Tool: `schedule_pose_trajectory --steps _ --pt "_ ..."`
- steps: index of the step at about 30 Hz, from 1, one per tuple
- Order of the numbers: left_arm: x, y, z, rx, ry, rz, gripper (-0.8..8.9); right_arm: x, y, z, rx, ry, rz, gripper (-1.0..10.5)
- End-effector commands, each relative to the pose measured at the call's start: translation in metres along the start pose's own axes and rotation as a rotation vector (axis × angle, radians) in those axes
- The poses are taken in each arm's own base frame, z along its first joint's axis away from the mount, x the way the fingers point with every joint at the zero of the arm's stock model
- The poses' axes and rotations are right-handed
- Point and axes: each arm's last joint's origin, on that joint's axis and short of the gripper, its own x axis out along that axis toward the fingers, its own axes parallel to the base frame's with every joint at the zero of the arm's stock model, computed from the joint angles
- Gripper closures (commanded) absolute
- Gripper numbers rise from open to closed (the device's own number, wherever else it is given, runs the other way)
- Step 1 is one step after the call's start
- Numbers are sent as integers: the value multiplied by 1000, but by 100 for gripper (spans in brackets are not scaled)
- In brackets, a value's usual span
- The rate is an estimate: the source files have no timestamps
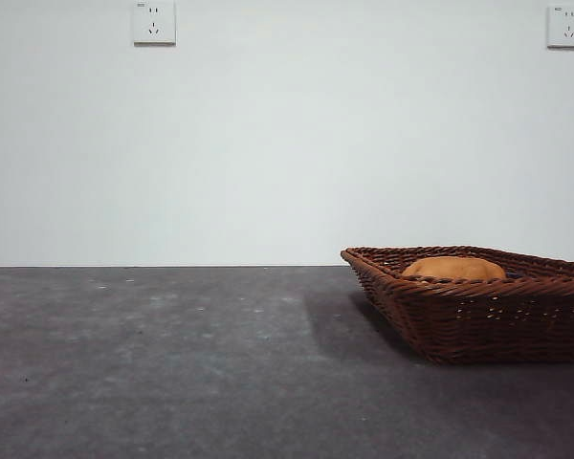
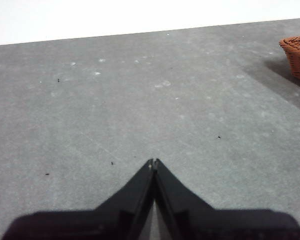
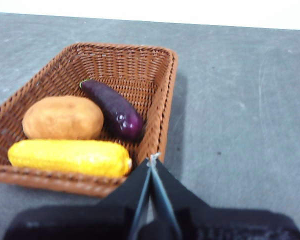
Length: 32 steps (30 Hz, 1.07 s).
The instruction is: Help me put the vegetables on the table into the basket
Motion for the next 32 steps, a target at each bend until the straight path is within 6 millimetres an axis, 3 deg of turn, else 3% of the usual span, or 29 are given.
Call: schedule_pose_trajectory --steps 1,32 --pt "1 0 -2 -10 2 0 817 2 1 -13 34 21 -2 945" --pt "1 0 -3 -11 8 0 817 0 1 -11 32 -16 -14 945"
